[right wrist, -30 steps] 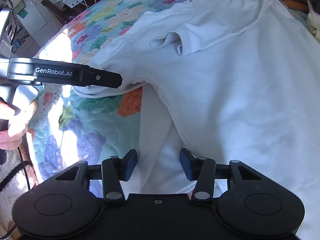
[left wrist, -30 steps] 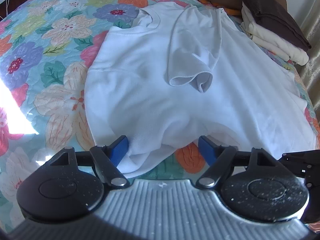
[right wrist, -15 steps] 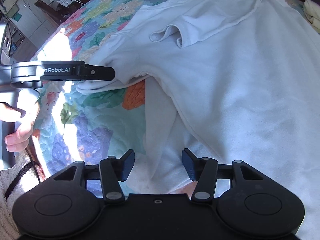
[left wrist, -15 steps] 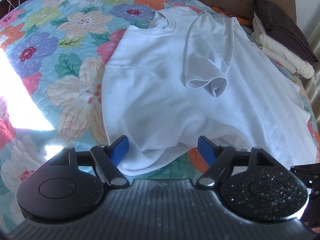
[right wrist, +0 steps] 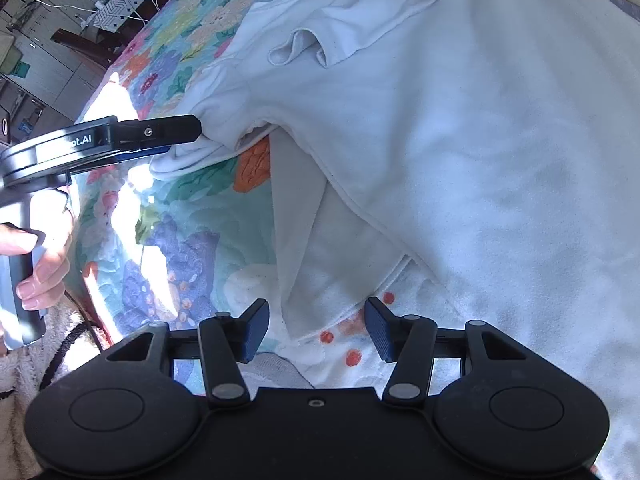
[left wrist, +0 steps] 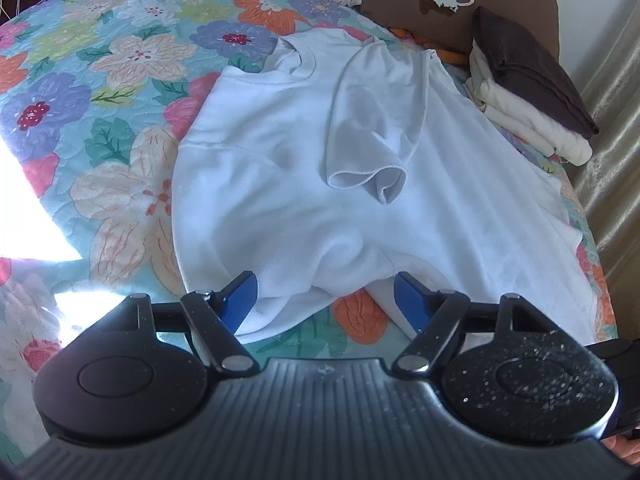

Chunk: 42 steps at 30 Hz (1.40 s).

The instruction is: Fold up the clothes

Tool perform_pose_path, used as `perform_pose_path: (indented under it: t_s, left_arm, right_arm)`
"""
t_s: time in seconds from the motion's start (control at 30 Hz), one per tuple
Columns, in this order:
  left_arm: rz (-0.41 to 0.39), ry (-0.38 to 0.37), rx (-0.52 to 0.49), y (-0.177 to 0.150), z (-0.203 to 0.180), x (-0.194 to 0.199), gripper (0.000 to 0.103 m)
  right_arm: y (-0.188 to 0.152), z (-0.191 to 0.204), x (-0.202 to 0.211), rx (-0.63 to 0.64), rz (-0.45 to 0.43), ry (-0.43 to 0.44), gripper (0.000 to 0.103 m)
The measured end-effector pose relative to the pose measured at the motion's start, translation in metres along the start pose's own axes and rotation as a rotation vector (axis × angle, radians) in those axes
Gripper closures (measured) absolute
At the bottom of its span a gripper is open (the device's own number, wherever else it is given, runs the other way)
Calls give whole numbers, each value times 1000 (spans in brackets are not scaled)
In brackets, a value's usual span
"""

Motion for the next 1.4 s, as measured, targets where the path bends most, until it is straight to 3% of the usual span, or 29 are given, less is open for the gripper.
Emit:
perform_pose_path:
  t_s: [0.1,0.23,0.4,0.53,0.63,0.67,0.7,0.73,0.8,0.87,1.03,1.17,1.27,1.4]
  left_arm:
    - [-15,-7,12,1,3,3,32]
    - [-2,25,44,1,14,1,37]
    - [8,91,114,0,35,1,37]
    - [-10,106,183,0,48,8,37]
    - [1,103,229,-4,56,8,37]
    - [8,88,247,-6,58,6,37]
    - [16,73,266,-7,59,5,37]
    - [21,57,281,-9,60,3,37]
    - [19,47,301,-9,62,2,37]
    - [8,46,314,-8,64,3,37]
    - [-24,3,386,-6,77,10,37]
    - [-53,-26,437,-5,86,17,37]
    - [-71,-47,465,-6,91,22,37]
    - [-97,-105,487,-5,92,27,36]
  right_arm:
    - [3,-4,0,-42,-23,51,45]
    - [11,-2,4,-60,-73,50,45]
    - [18,18,9,64,-160,-7,45]
    - [22,26,-26,173,-204,-112,45]
    - [30,32,-43,170,-261,-149,43]
    - [33,36,-47,174,-274,-167,50]
    - [35,41,-48,210,-274,-196,75]
    - [37,46,-47,240,-268,-220,87]
    - [40,51,-45,248,-255,-235,92]
    - [39,55,-37,215,-241,-163,93]
    - [23,75,-6,166,-157,123,93]
    - [13,99,27,175,-162,306,93]
    - [18,112,53,187,-237,351,93]
    - [30,120,89,215,-343,349,93]
Point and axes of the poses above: each gripper's, at about its wrist camera, not at the fingertips, and x roughly against the way its jaws point, z to its left, y to its top, the point moved 5 cm from there along -x, roughly the way its jaws point, and after that the axes turned 5 degrees about -x, right-handed, at the moved point
